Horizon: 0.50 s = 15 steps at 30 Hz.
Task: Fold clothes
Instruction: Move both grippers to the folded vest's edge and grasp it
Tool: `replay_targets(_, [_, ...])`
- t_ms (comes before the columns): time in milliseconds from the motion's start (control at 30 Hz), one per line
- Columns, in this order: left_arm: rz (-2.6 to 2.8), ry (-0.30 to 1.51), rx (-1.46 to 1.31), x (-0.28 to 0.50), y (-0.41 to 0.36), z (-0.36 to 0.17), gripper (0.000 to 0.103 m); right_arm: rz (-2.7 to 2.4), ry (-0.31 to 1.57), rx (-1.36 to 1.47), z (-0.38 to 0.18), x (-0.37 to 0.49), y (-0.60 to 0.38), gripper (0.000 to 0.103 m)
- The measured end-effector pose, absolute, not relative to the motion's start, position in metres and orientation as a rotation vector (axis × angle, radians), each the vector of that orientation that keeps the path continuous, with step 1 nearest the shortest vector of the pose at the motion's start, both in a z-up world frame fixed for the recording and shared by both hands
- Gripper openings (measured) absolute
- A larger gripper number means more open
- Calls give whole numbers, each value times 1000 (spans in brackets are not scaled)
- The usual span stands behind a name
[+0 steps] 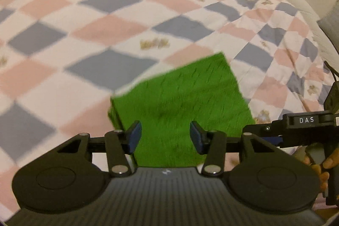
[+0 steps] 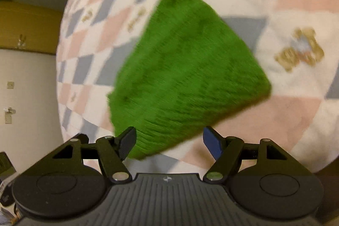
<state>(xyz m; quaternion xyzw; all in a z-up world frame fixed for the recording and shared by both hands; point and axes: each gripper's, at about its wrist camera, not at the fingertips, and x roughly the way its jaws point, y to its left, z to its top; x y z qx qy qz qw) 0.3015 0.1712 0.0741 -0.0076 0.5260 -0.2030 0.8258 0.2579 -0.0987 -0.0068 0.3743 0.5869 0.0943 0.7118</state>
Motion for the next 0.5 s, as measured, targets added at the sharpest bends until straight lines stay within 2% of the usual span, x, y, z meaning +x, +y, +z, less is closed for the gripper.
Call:
replay_targets(233, [-683,1151,98,373,166,71,44,-13,1186,922,13,263,-99,72])
replay_targets(500, [-1142,1161,336,427,157,48,46,-416,919,1159,22,163,-44,72])
